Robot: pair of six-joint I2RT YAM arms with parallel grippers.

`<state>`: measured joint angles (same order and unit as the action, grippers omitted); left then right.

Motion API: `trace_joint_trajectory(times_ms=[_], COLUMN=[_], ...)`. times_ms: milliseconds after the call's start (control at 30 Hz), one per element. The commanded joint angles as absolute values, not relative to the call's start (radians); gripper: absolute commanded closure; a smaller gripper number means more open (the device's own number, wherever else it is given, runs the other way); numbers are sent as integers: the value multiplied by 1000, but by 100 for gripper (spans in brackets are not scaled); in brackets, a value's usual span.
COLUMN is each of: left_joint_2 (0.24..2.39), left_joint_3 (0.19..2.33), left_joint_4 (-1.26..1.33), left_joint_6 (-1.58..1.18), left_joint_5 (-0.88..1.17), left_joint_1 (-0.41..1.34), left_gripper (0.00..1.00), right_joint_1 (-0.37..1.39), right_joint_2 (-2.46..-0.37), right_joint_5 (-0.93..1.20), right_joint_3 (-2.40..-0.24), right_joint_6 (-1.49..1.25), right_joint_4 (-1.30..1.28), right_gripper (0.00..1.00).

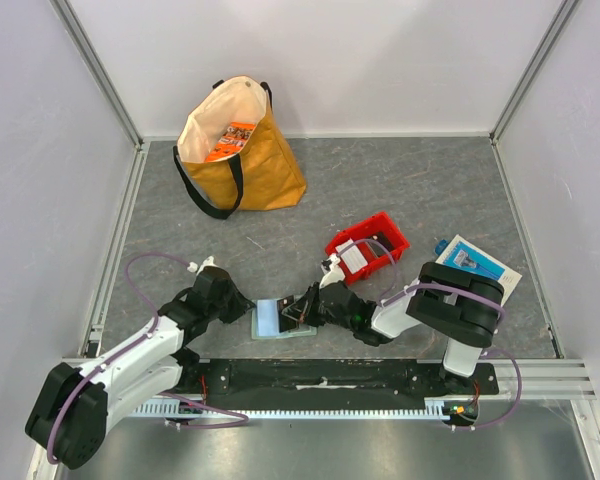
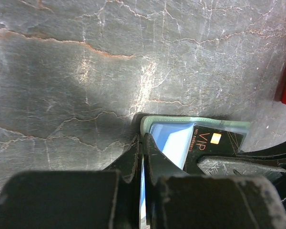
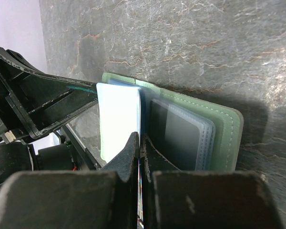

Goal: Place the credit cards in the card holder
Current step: Insert the credit card into the card holder.

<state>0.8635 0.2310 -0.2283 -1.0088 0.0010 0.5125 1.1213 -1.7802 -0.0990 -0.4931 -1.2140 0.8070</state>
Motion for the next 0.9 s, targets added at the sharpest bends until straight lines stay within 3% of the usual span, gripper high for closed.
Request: trace_joint_trajectory(times_ms=[0,333,867], left_joint_2=[882,868,824], left_joint_3=[213,212,201], left_joint_4=[-213,-219,-241], left_joint_6=[-1003,-1006,-1028], left_joint_5=[-8,-15,-54], left_joint_1=[515,517,515], left_gripper=[98,98,98], right_joint_1=[1129,1155,1226], right_joint_2=[-1824,-1812,-1855], right_joint_5=[-46,-72,-100], right_joint_3=[-515,-531,-528], right_joint_6=[-1250,-1285,-1347], right_joint_4=[770,655,706], right_gripper=[100,100,100])
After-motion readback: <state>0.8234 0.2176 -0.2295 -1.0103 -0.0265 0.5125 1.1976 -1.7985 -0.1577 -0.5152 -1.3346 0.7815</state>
